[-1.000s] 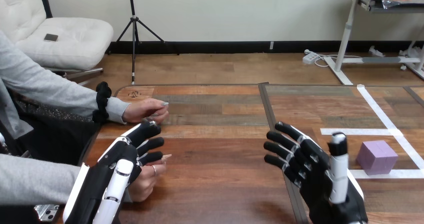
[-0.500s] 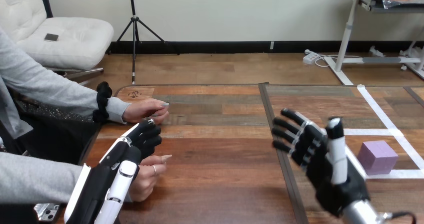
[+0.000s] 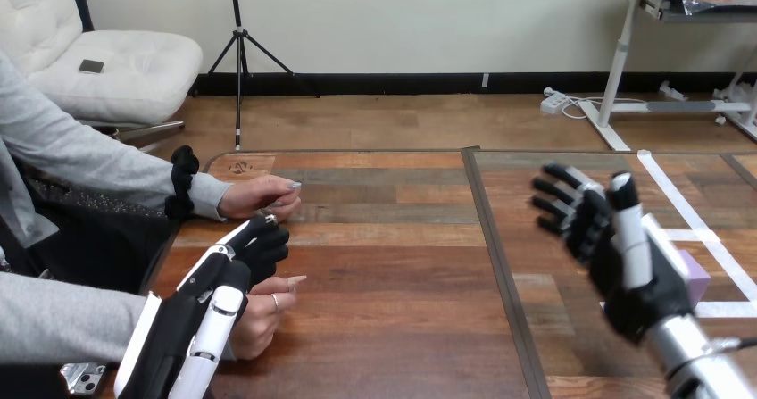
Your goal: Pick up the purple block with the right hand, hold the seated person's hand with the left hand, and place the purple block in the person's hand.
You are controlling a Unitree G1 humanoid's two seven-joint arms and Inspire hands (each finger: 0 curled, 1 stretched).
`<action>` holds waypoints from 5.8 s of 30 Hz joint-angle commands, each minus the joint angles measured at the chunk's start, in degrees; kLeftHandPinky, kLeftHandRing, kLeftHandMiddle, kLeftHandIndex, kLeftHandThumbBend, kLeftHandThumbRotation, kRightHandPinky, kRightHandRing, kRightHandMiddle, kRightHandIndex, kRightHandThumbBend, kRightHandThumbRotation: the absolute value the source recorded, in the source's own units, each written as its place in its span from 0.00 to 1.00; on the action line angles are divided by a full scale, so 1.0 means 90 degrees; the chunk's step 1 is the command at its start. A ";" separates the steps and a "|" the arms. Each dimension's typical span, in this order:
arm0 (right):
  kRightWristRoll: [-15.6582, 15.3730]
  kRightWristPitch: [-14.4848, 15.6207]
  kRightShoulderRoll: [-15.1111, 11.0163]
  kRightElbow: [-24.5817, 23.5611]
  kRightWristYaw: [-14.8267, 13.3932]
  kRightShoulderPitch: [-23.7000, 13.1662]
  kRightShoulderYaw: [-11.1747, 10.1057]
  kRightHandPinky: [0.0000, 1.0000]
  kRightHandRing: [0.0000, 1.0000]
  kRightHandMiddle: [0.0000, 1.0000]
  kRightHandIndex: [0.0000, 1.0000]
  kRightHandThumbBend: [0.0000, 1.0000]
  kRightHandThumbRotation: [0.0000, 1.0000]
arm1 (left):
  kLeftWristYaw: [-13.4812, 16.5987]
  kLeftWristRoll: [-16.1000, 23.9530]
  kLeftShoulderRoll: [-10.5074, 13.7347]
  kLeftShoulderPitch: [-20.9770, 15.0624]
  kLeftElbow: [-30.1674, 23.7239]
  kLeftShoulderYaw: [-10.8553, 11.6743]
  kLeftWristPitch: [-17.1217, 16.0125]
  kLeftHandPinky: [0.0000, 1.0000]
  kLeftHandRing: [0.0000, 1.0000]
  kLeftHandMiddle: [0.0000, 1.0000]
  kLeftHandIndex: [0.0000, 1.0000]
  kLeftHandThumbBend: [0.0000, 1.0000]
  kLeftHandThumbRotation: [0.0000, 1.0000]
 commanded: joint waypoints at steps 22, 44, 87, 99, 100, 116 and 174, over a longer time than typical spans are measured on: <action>-0.1045 -0.1588 -0.1207 0.2958 -0.1011 -0.2521 -0.0373 0.85 0.88 0.87 0.86 0.88 0.87 | 0.0128 0.0046 -0.0106 -0.0191 -0.0348 -0.0012 -0.0071 0.88 0.83 0.83 0.83 0.55 0.91; -0.2151 -0.1691 -0.1971 0.4422 -0.2270 -0.3316 -0.0069 0.86 0.88 0.87 0.87 1.00 0.70 | 0.0013 -0.0097 -0.0080 -0.0221 -0.0318 0.0025 -0.0146 0.89 0.83 0.82 0.82 0.52 0.91; -0.3649 -0.0034 -0.2307 0.5427 -0.3049 -0.3390 0.1132 0.81 0.95 0.96 0.92 1.00 0.49 | -0.0477 -0.0404 -0.0067 -0.0270 -0.0113 0.0114 -0.0453 0.80 0.84 0.82 0.77 0.51 0.88; -0.3729 -0.0027 -0.2114 0.5508 -0.3064 -0.3073 0.1346 0.79 0.94 0.95 0.92 1.00 0.46 | -0.0509 -0.0461 -0.0074 -0.0229 -0.0138 0.0125 -0.0491 0.79 0.83 0.82 0.76 0.51 0.88; -0.3723 -0.0019 -0.2098 0.5513 -0.3053 -0.3056 0.1349 0.80 0.94 0.95 0.92 1.00 0.46 | -0.0517 -0.0467 -0.0074 -0.0232 -0.0127 0.0127 -0.0506 0.79 0.83 0.82 0.76 0.51 0.88; -0.3773 0.0044 -0.1864 0.5534 -0.3097 -0.2788 0.1533 0.78 0.93 0.95 0.91 1.00 0.40 | -0.0704 -0.0687 -0.0048 -0.0267 -0.0072 0.0147 -0.0564 0.78 0.83 0.81 0.75 0.50 0.86; -0.4122 -0.0035 -0.1531 0.5580 -0.3605 -0.2550 0.2113 0.60 0.70 0.74 0.75 0.97 0.07 | -0.0870 -0.0683 0.0060 -0.0400 -0.0087 0.0235 -0.0526 0.75 0.83 0.81 0.74 0.46 0.87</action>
